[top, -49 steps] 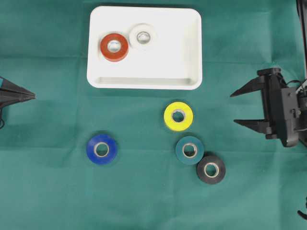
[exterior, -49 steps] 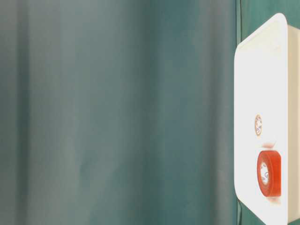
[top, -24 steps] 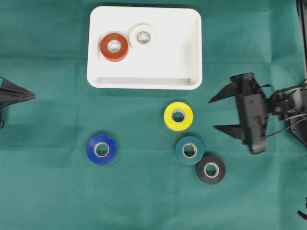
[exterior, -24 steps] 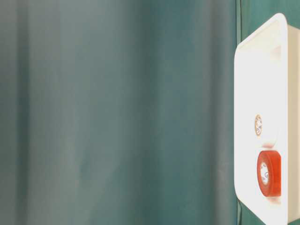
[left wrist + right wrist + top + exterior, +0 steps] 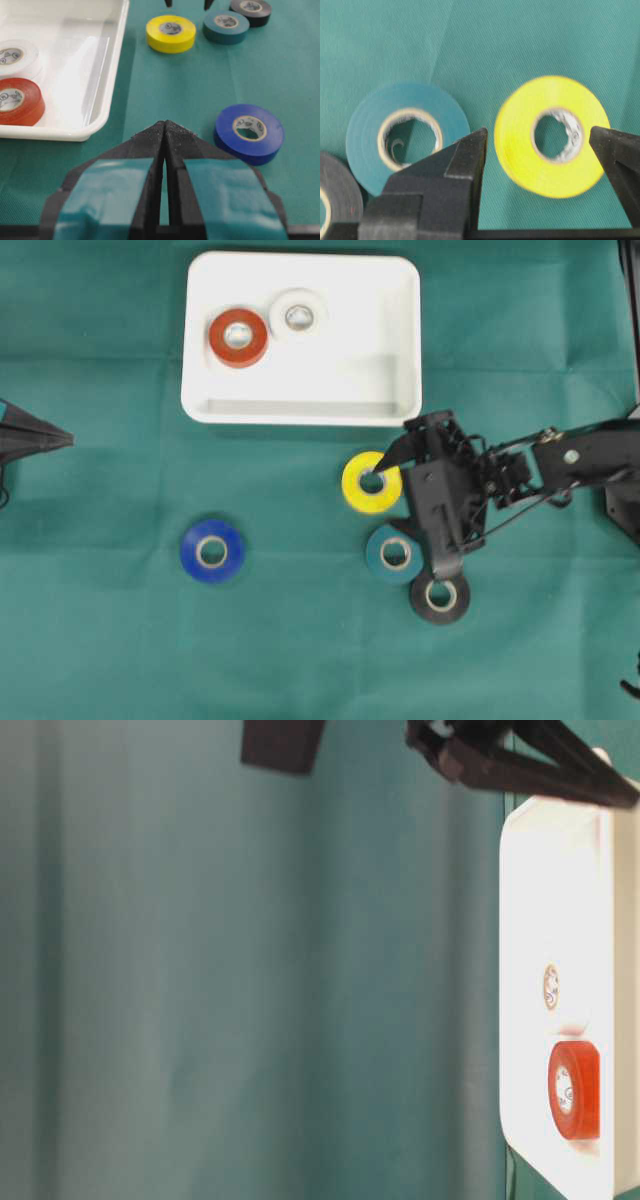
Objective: Put the tape into the white case with the right arm.
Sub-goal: 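Move the right gripper over the yellow tape roll and lower, then close the right gripper on the yellow tape roll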
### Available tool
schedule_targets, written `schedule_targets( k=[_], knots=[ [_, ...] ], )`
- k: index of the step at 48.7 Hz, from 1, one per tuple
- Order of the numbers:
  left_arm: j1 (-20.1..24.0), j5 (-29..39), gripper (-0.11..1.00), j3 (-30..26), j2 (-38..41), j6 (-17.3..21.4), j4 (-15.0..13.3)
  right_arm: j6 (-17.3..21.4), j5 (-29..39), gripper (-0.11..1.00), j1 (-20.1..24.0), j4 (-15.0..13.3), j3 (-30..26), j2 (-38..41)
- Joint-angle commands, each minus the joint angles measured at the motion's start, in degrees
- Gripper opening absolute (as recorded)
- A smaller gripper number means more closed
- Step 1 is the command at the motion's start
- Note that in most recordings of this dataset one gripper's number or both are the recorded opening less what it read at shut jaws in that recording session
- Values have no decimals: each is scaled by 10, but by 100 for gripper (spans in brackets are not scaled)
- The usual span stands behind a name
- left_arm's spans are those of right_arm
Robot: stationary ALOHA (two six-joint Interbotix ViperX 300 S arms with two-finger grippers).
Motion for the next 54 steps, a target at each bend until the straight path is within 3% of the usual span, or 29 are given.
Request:
schedule_targets(
  k=[1,12,20,32,46,54],
  knots=[
    [1,-5,0,-7,4,0,0,1,2,51,2,2,-22,4],
    [1,-6,0,-7,4,0,0,1,12,51,3,8,-30,6],
    [1,-5,0,-7,5,0,0,16,47,51,3,47,-40,6],
    [1,-5,0,-6,4,0,0,91,126,51,11,55,-76,18],
    [1,-5,0,-7,4,0,0,219,224,50,18,58,-138,47],
    [1,-5,0,-7,4,0,0,246,254,50,21,59,-153,60]
  ],
)
